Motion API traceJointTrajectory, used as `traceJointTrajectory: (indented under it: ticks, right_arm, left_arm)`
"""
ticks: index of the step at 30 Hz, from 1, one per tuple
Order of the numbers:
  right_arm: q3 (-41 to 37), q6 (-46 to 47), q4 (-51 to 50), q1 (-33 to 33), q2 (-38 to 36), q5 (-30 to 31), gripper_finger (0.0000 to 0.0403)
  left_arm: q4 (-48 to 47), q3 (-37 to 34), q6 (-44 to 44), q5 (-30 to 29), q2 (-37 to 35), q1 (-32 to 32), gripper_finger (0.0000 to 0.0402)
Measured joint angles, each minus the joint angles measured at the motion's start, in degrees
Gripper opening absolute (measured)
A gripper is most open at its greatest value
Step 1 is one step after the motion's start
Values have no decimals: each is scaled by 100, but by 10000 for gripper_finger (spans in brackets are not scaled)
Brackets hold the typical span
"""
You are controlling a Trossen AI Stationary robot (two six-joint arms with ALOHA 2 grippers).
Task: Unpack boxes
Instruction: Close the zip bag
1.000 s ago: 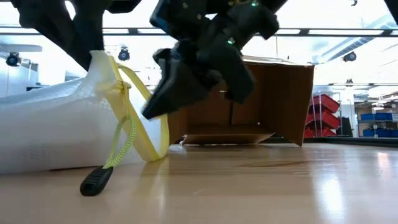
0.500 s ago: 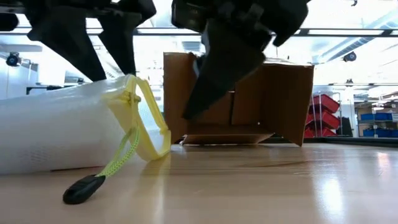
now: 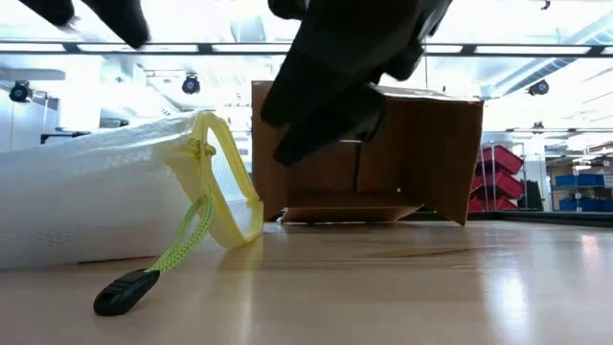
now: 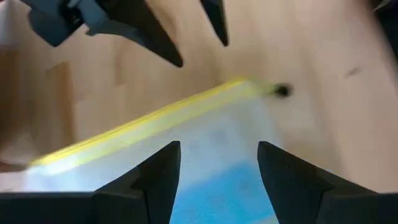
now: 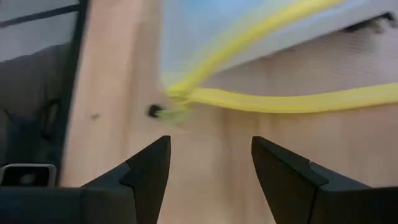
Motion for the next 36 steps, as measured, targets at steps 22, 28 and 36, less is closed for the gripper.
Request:
traceJointTrajectory:
  ticks: [22, 28, 36]
  right_arm:
    - [-695, 967, 2134, 688, 570, 1814, 223]
    - [-692, 831, 2648, 651, 987, 1801, 209]
    - [-530, 1081, 3301, 647, 1447, 2083, 208]
  left_arm:
    - [1351, 10, -1741, -1102, 1542, -205, 164]
    - [1164, 6, -2105, -1064, 1832, -201, 164]
    - [809, 4, -2604, -1241, 1824, -101, 158]
